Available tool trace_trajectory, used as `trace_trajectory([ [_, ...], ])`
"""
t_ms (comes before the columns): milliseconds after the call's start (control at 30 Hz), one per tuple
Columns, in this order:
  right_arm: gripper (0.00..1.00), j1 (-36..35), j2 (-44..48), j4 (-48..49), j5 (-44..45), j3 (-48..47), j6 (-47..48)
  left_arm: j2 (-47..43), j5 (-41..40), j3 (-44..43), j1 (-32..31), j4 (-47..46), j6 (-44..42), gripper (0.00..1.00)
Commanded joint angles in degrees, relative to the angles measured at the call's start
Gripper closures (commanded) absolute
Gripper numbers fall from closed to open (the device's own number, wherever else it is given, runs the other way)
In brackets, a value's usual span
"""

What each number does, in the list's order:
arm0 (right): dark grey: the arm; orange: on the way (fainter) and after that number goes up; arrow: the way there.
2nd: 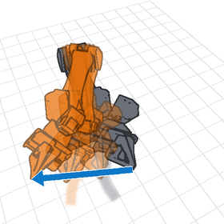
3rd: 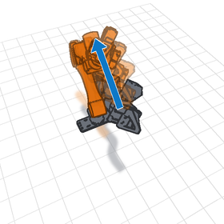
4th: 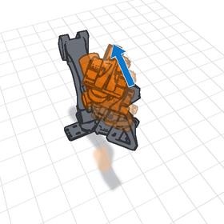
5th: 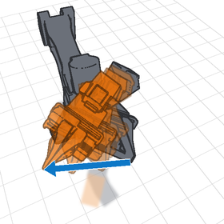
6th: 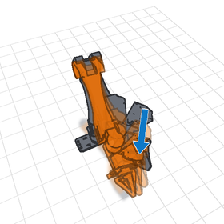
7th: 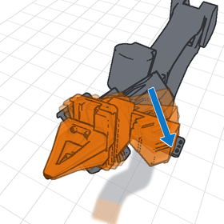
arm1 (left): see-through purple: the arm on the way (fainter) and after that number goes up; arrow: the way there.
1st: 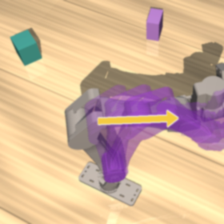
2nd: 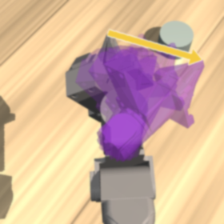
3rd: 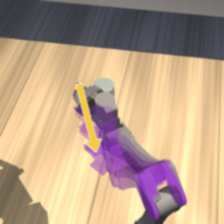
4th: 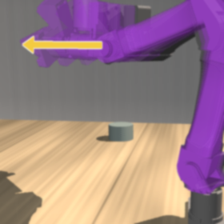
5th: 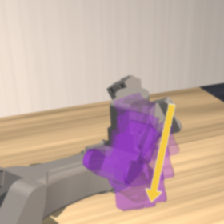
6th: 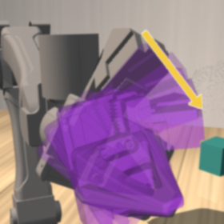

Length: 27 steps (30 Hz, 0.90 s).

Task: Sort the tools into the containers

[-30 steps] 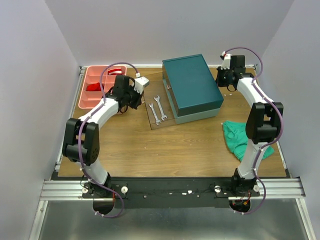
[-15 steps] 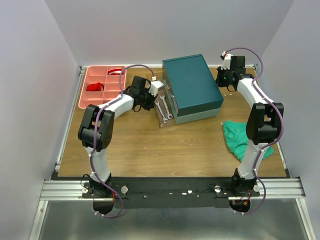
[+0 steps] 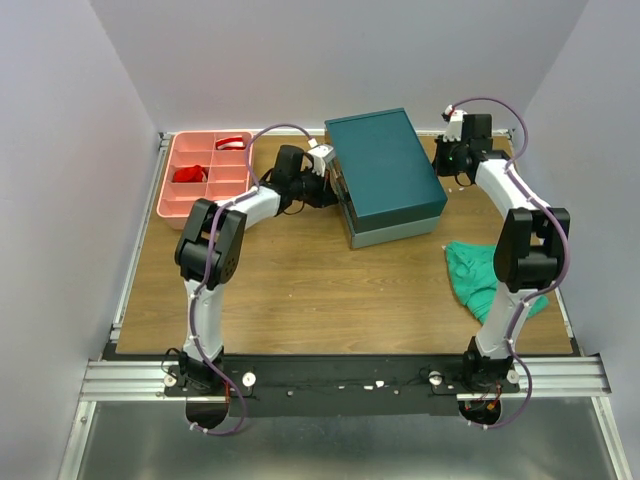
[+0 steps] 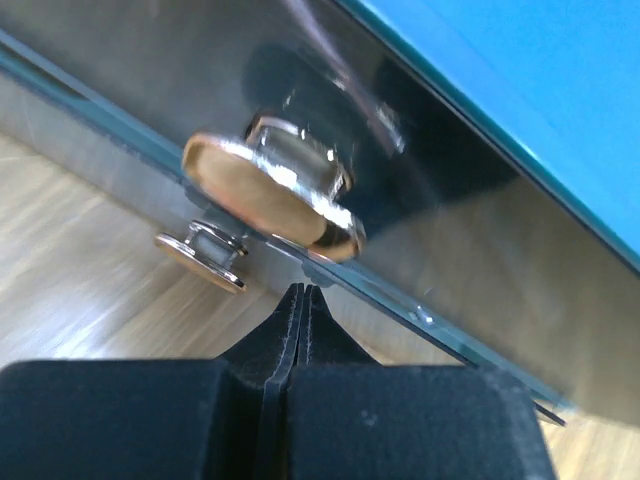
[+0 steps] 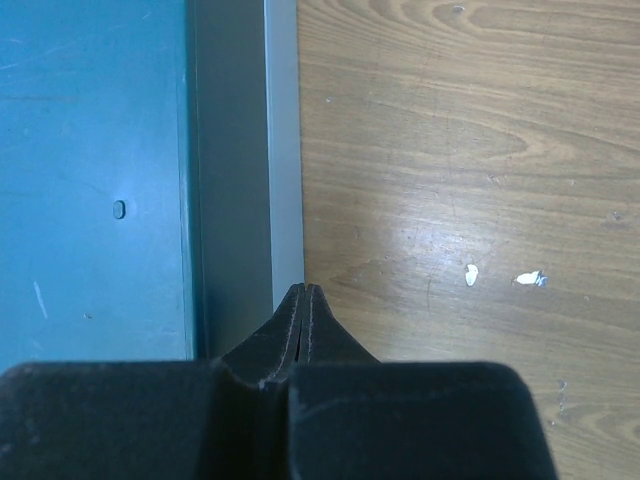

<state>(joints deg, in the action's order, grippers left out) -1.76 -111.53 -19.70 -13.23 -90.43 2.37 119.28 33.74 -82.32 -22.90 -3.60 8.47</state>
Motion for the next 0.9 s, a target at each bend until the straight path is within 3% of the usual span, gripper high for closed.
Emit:
trace_trajectory([
  [0,0.99,-1.23,0.69,-5.17,-1.62,2.81,-0.97,3.58,8.36,0.15,-0.66,-14.06,14.28,1.00],
  [133,1.00,-1.23,1.40,-5.26,-0.66,3.24,-1.05,4.38,7.58,-0.91,-0.40,-13.81,15.70,0.93],
  [233,1.00,-1.23,2.54,-5.00,1.36,3.07,-0.97,1.93,4.07,-0.47,0.56,-8.90,14.30,0.81],
  [267,0.99,-1.23,3.06,-4.82,3.46,2.90,-0.97,-0.43,2.93,0.40,1.09,-7.58,13.69,0.70],
  [333,0.95,-1.23,4.64,-4.12,6.45,2.72,-0.70,-2.90,-0.33,0.67,2.58,-1.09,11.84,0.61],
  [367,0.91,-1.23,5.26,-3.85,9.51,2.54,-0.27,-5.44,-1.73,0.93,3.03,1.20,9.83,0.50],
  [433,0.67,-1.23,6.66,-2.36,12.60,2.54,1.14,-8.09,-4.90,1.64,3.99,6.04,8.24,0.26],
  [467,0.56,-1.23,7.89,-2.01,15.66,2.46,1.67,-10.19,-5.17,1.90,5.04,7.36,7.19,0.02],
  [500,0.40,-1.23,8.42,-1.48,16.48,2.37,2.37,-10.99,-5.52,1.90,5.66,10.25,7.00,0.01],
  [700,0.01,-1.23,15.35,0.09,10.16,5.17,6.33,-17.33,-14.92,4.36,8.57,14.66,3.77,0.01],
  [867,0.00,-1.23,21.25,-1.03,12.07,10.61,0.62,-20.05,-21.15,4.28,8.66,16.16,-0.29,0.01],
])
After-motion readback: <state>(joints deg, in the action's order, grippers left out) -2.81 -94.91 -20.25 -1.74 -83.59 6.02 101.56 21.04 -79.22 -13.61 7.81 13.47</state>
